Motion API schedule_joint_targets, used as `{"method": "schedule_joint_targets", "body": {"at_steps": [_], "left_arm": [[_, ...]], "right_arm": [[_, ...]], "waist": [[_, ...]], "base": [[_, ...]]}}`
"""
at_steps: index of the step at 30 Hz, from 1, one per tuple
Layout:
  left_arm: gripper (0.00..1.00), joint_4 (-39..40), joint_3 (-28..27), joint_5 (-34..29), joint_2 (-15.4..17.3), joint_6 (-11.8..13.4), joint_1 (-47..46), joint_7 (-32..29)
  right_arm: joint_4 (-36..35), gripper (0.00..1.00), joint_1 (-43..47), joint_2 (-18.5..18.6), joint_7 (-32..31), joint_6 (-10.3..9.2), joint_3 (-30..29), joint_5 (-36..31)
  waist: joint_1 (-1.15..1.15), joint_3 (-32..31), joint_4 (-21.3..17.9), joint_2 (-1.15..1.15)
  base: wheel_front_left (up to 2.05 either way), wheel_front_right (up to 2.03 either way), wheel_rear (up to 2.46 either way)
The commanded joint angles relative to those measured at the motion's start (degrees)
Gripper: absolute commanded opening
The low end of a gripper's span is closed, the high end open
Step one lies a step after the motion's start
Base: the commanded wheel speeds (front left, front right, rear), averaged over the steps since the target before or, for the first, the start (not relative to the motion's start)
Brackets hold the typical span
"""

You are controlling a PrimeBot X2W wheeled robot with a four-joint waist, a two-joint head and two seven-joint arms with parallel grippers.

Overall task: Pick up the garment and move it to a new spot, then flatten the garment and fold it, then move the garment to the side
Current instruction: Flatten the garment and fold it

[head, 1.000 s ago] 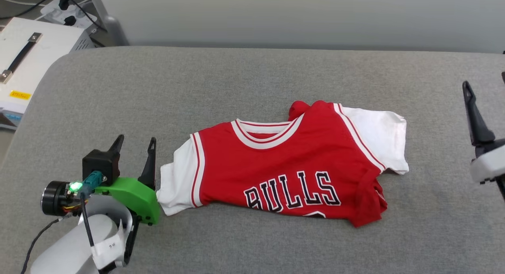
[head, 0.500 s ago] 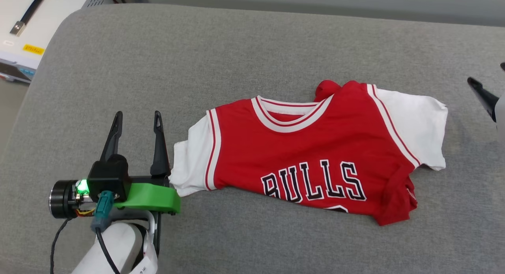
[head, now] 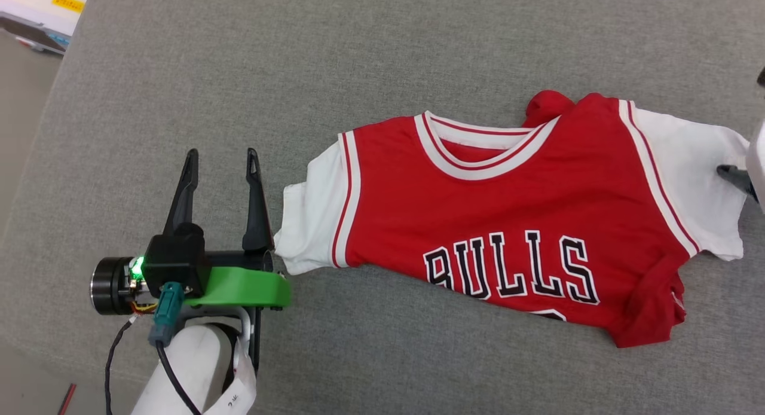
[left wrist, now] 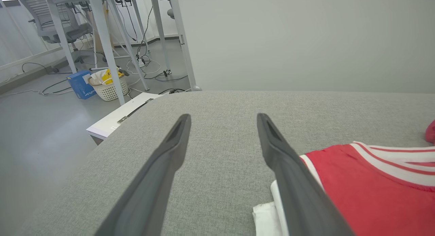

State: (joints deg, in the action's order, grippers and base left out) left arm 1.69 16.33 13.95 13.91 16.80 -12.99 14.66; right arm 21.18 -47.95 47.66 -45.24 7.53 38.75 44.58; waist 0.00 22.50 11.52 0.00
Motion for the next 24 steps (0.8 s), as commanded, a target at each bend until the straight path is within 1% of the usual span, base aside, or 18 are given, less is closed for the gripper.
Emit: {"method": "schedule_joint_targets", "body": {"at_steps": [1,4,7,8,9,13,16,21,24], "left_arm": [[1.0,-0.41,-0.71,-1.07,-1.03,-0.87,-0.56,0.33],[1.0,-0.91,-2.22,-2.43,-2.67,-2.38,-0.56,0.33],[1.0,-1.41,-3.68,-3.51,-3.82,-3.61,-0.33,0.33],[1.0,-1.62,-4.38,-3.88,-4.1,-4.02,-0.16,0.33],[1.0,-1.82,-4.95,-4.13,-4.25,-4.36,-0.03,0.33],[1.0,-2.53,-7.2,-5.39,-4.03,-6.48,-0.2,0.33],[1.0,-3.27,-8.38,-6.35,-3.12,-8.42,-0.58,0.34],[1.0,-5.2,-9.85,-7.44,-0.05,-11.92,-2.42,0.34],[1.0,-6.82,-10.75,-6.64,1.89,-14.98,-4.67,0.34]], "right_arm": [[1.14,1.0,-0.17,-0.02,-0.38,-0.04,1.38,0.22],[3.83,1.0,1.04,-0.11,-0.23,-0.04,3.49,1.36],[4.87,1.0,2.04,0.01,0.91,-0.04,4.8,3.21],[4.82,0.09,2.15,-0.12,2.2,-0.04,4.93,3.94],[4.75,0.0,2.18,-0.16,3.29,-0.04,5.02,4.36],[4.06,0.0,1.73,-0.05,9.59,-0.04,4.76,5.64],[3.05,0.0,1.52,1.16,15.2,-0.04,4.54,5.6],[0.73,0.0,3.75,3.98,21.55,-0.04,4.32,6.02],[-1.07,0.0,6.25,5.56,23.97,-0.04,3.64,6.83]], "waist": [[0.0,1.82,1.76,0.0],[0.0,2.2,1.94,0.0],[0.0,2.15,1.77,0.0],[0.0,1.97,1.46,0.0],[0.0,1.76,1.18,0.0],[0.0,0.18,-0.25,0.0],[0.0,-1.77,-1.34,0.0],[0.0,-5.25,-3.29,0.0],[0.0,-6.74,-4.59,0.0]], "base": [[0.0,0.0,0.0],[0.0,0.0,0.0],[0.0,0.0,0.0],[0.0,0.0,0.0],[0.0,0.0,0.0],[0.0,0.0,0.0],[0.0,0.0,0.0],[0.0,0.0,0.0],[0.0,0.0,0.0]]}}
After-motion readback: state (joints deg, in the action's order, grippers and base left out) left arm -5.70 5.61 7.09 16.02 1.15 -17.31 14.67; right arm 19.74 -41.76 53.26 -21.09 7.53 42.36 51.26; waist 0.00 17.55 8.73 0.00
